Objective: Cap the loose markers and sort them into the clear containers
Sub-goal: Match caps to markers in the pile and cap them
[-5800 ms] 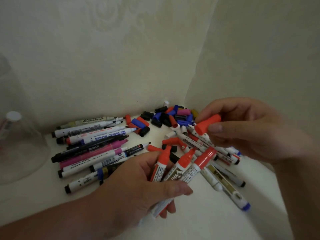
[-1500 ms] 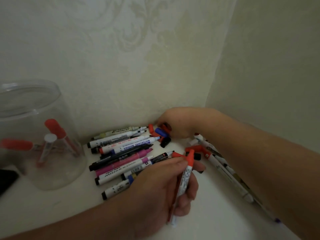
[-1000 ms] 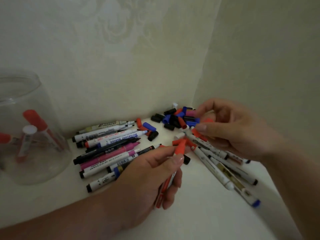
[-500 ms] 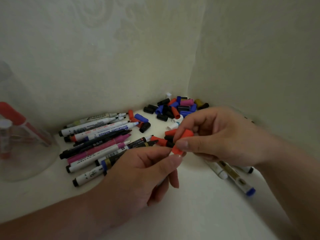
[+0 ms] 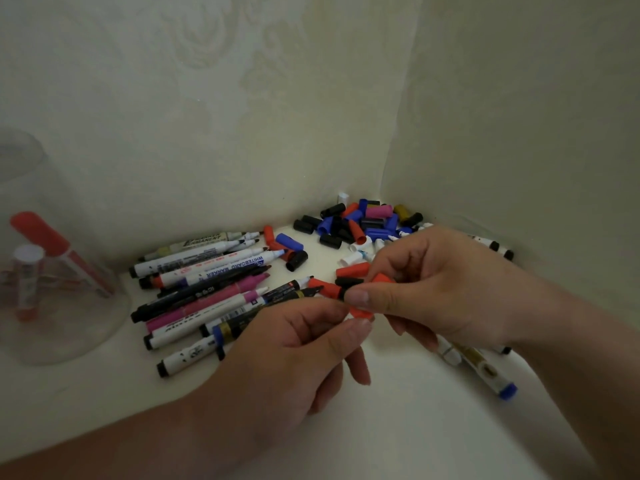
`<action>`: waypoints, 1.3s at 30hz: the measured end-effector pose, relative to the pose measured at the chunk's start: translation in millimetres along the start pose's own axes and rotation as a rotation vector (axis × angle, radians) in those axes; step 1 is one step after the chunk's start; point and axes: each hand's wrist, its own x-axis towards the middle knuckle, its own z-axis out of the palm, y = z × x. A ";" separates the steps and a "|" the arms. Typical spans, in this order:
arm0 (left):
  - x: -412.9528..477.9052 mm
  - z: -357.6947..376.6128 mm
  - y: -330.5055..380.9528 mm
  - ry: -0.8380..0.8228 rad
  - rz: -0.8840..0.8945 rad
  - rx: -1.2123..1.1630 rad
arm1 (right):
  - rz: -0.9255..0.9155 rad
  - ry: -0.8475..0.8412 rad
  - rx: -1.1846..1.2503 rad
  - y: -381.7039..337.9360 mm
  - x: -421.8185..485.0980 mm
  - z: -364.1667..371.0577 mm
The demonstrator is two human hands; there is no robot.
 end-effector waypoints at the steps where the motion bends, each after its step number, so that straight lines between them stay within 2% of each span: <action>1: 0.8 0.6 -0.3 -0.001 -0.003 -0.048 | -0.007 0.009 -0.015 -2.4 -0.9 0.0; 3: 2.7 2.2 -0.2 0.000 -0.031 -0.179 | -0.005 0.122 -0.022 -1.7 -3.0 -8.3; 5: 5.1 1.8 -3.6 0.011 -0.043 -0.237 | 0.063 0.363 -0.053 7.2 -4.1 -27.4; 7: 7.8 0.1 -8.1 0.023 -0.042 -0.241 | 0.194 0.505 -0.274 20.2 -5.1 -47.6; 9: 10.6 -1.2 -11.3 0.043 -0.054 -0.257 | 0.330 0.456 -0.504 31.5 -5.5 -59.8; 12: 14.6 -0.3 -13.9 0.077 -0.060 -0.338 | 0.415 0.306 -0.680 39.6 -0.8 -58.5; 19: 14.3 -0.4 -12.8 0.081 -0.079 -0.307 | 0.536 0.228 -0.802 39.0 0.6 -53.3; 26: 13.9 -0.6 -12.6 0.052 -0.070 -0.289 | 0.774 0.067 -0.839 37.3 -9.1 -58.5; 33: 14.1 -1.4 -12.6 0.052 -0.063 -0.268 | 0.741 0.011 -0.828 36.7 -1.5 -46.7; 39: 16.2 1.9 -7.8 0.120 -0.075 -0.411 | 0.651 0.084 -0.784 18.6 -28.0 -69.8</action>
